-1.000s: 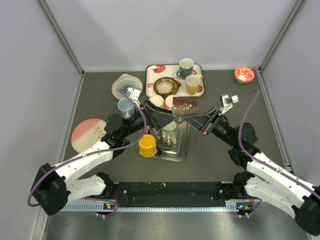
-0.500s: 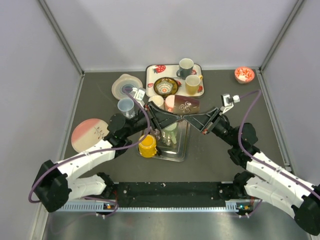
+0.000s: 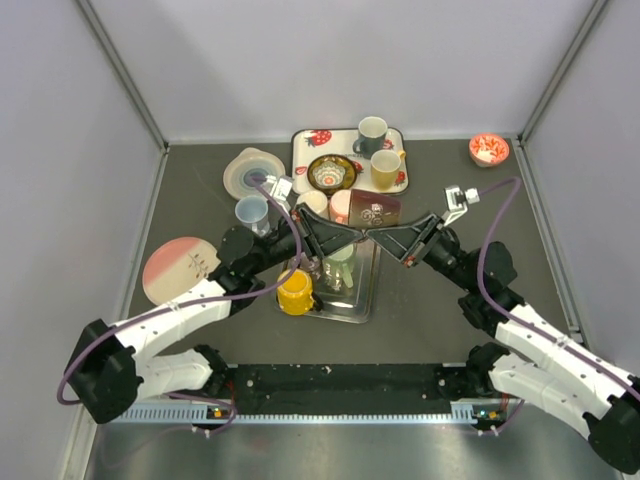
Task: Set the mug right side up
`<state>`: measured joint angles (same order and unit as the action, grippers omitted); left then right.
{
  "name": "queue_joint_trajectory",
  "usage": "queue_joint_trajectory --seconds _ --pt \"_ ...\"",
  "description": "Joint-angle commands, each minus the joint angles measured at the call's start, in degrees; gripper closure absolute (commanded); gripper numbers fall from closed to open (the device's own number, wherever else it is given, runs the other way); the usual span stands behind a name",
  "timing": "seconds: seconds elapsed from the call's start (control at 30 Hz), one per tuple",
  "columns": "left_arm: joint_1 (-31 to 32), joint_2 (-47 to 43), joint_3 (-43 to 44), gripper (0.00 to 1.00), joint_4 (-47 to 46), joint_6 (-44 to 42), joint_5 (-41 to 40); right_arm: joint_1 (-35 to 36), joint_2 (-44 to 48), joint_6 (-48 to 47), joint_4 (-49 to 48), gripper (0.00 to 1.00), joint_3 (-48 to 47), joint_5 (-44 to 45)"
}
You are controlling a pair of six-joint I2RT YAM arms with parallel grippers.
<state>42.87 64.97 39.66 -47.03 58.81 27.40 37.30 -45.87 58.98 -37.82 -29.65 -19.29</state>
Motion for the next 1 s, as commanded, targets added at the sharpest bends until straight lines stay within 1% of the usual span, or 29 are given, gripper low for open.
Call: queue_joint_trajectory --seconds 0.0,0.07,0.23,0.27,0.33,0.37,0.4,0.47,0.5,0.53,0.57,0.6,0.63,0.67,0.7,0.73,0.8,0.83,0.87,0.9,0.97 --pt "0.99 -3.44 1.31 1.0 -1.4 -4.66 -4.27 0.14 1.48 -3.96 8.81 0.82 -3.57 -2.86" --pt "1.07 -4.41 0.69 1.0 -1.23 -5.54 -5.16 0.14 2.36 -5.01 10.74 0.8 -4.19 -2.86" --pt "0.99 -4.76 -0.2 1.0 -1.31 -5.98 -5.95 0.14 2.8 -5.81 11.89 0.74 -4.89 -3.3" --pt "0.99 -4.85 -0.2 1.0 -1.14 -6.07 -5.95 0.14 2.89 -5.89 12.07 0.71 -4.89 -3.47" --pt "0.99 -5.55 -0.2 1.0 0.0 -6.77 -6.74 0.06 2.8 -6.33 12.95 0.68 -5.33 -4.0" --pt "0.99 -5.99 -0.28 1.0 0.53 -7.12 -7.0 0.14 2.89 -6.51 13.47 0.63 -5.42 -4.18" --pt "0.99 -6.52 -0.28 1.0 2.62 -8.52 -7.62 0.14 3.24 -6.86 14.17 0.62 -5.59 -4.61" --pt "0.9 -9.06 -0.2 1.0 5.53 -10.72 -10.51 0.14 3.94 -8.79 17.94 0.58 -6.38 -4.88" --pt "0.9 -10.29 -0.02 1.0 10.67 -14.04 -12.0 0.14 4.38 -9.49 19.53 0.57 -6.65 -4.53" --pt "0.98 -13.0 0.41 1.0 13.95 -16.16 -13.76 0.14 5.69 -11.5 23.81 0.56 -7.26 -4.18" --pt "0.99 -14.24 1.9 1.0 18.59 -18.44 -17.17 0.14 6.4 -12.48 25.68 0.56 -7.53 -3.66" --pt "0.9 -15.65 2.87 1.0 22.64 -22.9 -19.29 0.14 7.19 -13.27 27.52 0.55 -7.7 -2.69" --pt "0.9 -18.01 3.84 1.0 31.21 -24.95 -21.05 0.06 8.41 -15.1 29.19 0.55 -8.05 -2.25" --pt "0.81 -19.08 5.24 1.0 34.77 -26.8 -25.25 0.14 9.12 -15.91 32.43 0.55 -8.14 -1.72" --pt "0.9 -20.22 5.77 1.0 37.77 -29.95 -26.85 0.14 9.82 -16.61 33.94 0.55 -8.32 -0.85" --pt "0.81 -22.58 6.04 1.0 44.15 -31.02 -30.7 0.14 10.35 -18.1 35.26 0.55 -8.58 -0.4" --pt "0.72 -26.45 6.39 1.0 49.54 -34.52 -37.2 0.14 12.02 -19.86 38.17 0.55 -8.67 0.65" --pt "0.72 -29.0 6.48 1.0 56.53 -36.81 -41.24 0.14 13.16 -20.65 40.96 0.55 -8.58 1.44" --pt "0.72 -30.07 6.48 1.0 58.52 -37.79 -42.94 0.06 14.13 -21.1 42.73 0.55 -8.58 2.23" --pt "0.72 -32.17 6.48 1.0 60.19 -39.19 -46.52 0.14 14.57 -21.88 43.27 0.55 -8.41 2.59" --pt "0.63 -33.67 7.18 1.0 65.99 -40.26 -49.35 0.06 15.63 -22.42 44.24 0.55 -8.06 3.38"
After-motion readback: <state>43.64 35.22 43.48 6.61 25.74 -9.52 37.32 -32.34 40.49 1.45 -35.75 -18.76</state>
